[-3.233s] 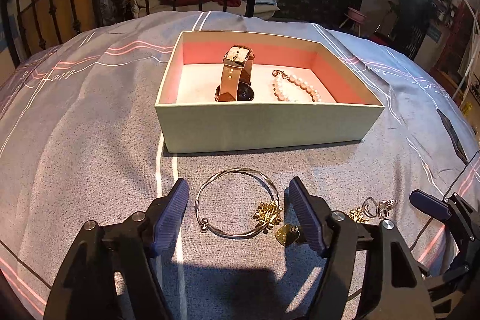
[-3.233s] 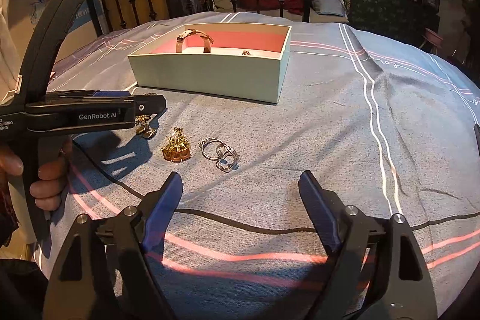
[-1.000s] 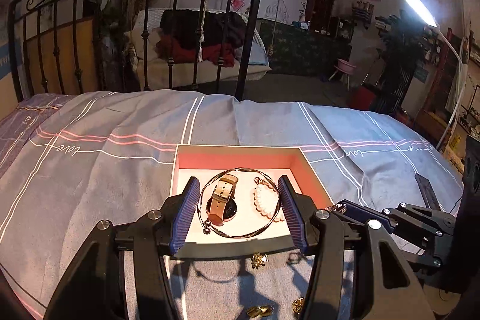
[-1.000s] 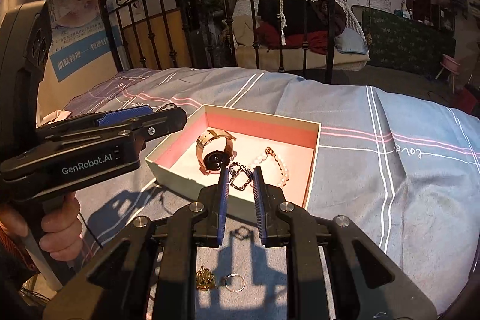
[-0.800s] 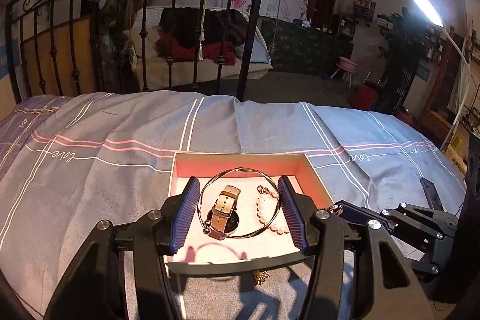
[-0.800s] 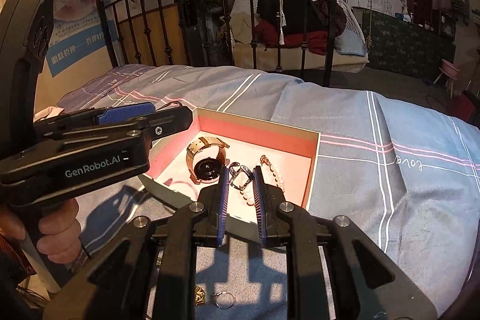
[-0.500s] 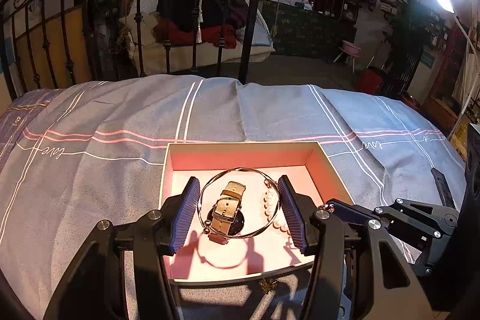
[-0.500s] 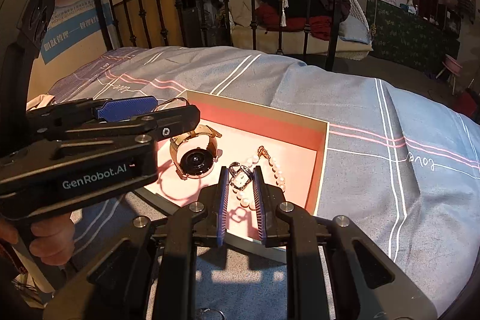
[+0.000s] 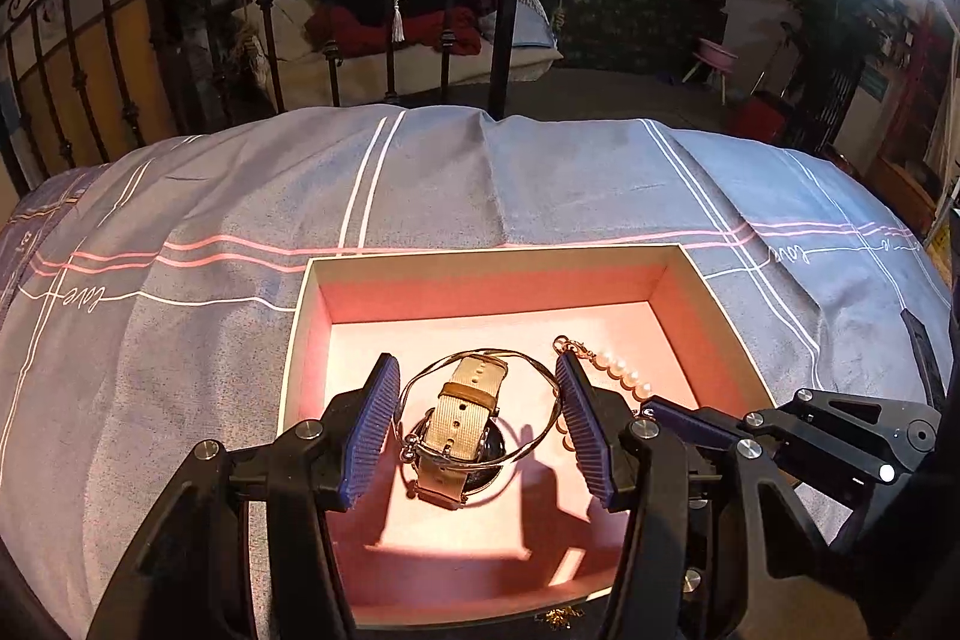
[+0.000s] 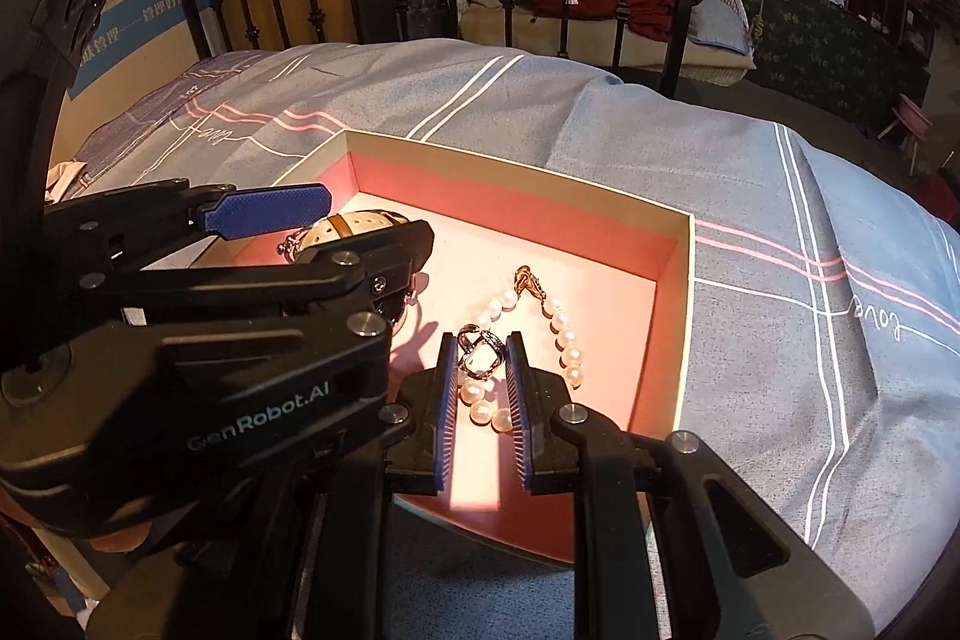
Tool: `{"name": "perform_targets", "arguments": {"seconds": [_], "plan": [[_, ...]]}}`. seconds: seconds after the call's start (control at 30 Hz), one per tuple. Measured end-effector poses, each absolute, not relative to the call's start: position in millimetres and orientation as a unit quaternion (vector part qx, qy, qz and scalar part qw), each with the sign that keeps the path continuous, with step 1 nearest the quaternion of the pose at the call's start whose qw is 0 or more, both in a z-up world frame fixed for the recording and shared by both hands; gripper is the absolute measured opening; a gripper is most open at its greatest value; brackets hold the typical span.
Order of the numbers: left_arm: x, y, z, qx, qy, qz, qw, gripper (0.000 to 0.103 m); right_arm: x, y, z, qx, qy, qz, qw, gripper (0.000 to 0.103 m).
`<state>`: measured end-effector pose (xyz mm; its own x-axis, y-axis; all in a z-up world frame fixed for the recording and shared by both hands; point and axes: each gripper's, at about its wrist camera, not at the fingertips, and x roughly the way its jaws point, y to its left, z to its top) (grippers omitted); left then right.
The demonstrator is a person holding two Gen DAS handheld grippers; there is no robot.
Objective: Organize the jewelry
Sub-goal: 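Lower the bangle and ring into the box and open both tools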
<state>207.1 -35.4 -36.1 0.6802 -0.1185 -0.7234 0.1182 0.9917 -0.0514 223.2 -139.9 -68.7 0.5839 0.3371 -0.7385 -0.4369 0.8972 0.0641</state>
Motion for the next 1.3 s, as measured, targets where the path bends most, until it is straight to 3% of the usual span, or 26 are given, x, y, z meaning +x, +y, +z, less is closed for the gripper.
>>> {"name": "perform_targets", "arguments": {"seconds": [0.67, 0.83, 0.87, 0.93, 0.97, 1.0, 1.17, 1.3], "plan": [[210, -39, -33, 0.0, 0.398, -0.056, 0.916, 0.053, 224, -143, -69, -0.051, 0.405, 0.219, 0.886, 0.017], [207, -39, -28, 0.0, 0.39, -0.055, 0.919, 0.063, 221, -146, -67, -0.045, 0.403, 0.214, 0.888, 0.018], [206, -38, -27, 0.0, 0.388, -0.055, 0.92, 0.066, 220, -147, -67, -0.042, 0.404, 0.213, 0.889, 0.021], [203, -35, -23, -0.006, 0.385, -0.056, 0.921, 0.069, 217, -149, -63, -0.036, 0.399, 0.211, 0.892, 0.043], [201, -34, -21, -0.01, 0.383, -0.057, 0.922, 0.07, 213, -151, -60, -0.035, 0.391, 0.206, 0.896, 0.062], [197, -32, -18, -0.013, 0.38, -0.058, 0.923, 0.071, 208, -153, -55, -0.033, 0.382, 0.205, 0.901, 0.068], [164, -21, -1, -0.026, 0.352, -0.07, 0.933, 0.076, 176, -170, -35, -0.02, 0.35, 0.192, 0.916, 0.069], [120, -11, 4, -0.024, 0.331, -0.079, 0.94, 0.08, 140, -196, -32, 0.017, 0.333, 0.174, 0.926, 0.082]]}}
